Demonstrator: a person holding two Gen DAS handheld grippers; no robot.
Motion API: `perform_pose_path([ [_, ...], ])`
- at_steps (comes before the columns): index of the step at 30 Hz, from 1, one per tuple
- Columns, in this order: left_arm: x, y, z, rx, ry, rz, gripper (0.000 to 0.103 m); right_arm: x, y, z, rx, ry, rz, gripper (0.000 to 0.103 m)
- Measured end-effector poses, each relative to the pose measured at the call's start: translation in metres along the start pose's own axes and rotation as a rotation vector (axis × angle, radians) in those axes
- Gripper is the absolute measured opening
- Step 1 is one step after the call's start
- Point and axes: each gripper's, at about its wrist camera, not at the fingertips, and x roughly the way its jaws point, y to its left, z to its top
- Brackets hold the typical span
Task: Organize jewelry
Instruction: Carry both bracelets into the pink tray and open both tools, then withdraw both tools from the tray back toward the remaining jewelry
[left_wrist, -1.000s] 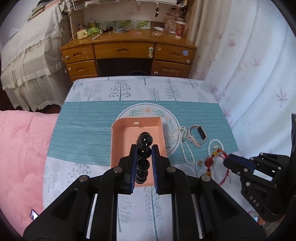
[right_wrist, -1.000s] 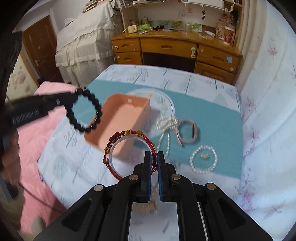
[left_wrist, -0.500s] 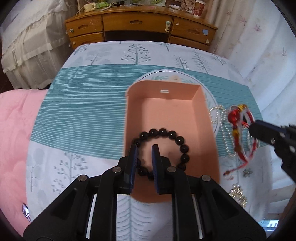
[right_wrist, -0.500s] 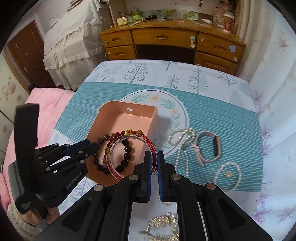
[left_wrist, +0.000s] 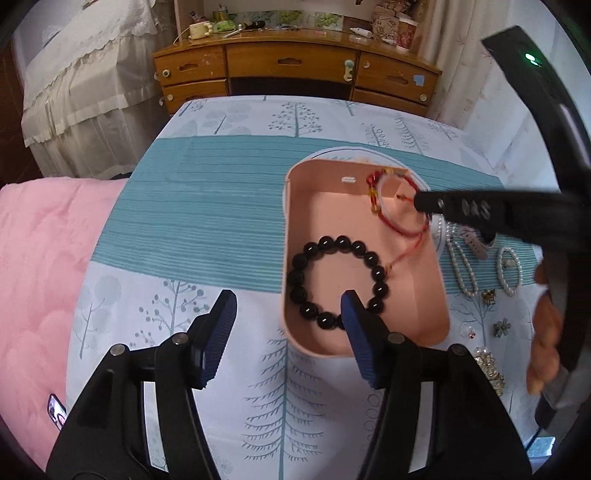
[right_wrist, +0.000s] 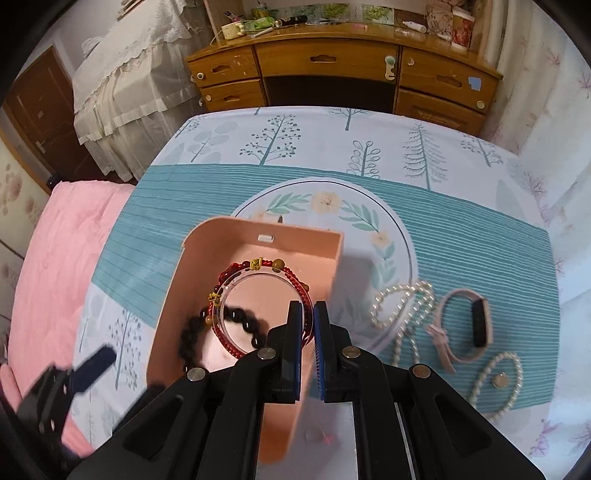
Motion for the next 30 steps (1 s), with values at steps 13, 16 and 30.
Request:
perform_pose_path([
  [13, 0.006, 0.033, -0.008, -0.116, 0.009, 0.008, 0.056, 0.048, 0.011, 0.023, -0.006, 0.009, -0.023, 0.014],
  [16, 0.007, 0.035, -0.01, -0.136, 0.018, -0.002, 0.056, 0.041, 0.01, 0.018, -0.004, -0.003, 0.008, 0.014],
  [30, -0.007, 0.021, -0.028, -0.141, 0.03, -0.011, 0.057, -0.041, 0.013, -0.057, -0.089, -0.085, 0.03, 0.038],
])
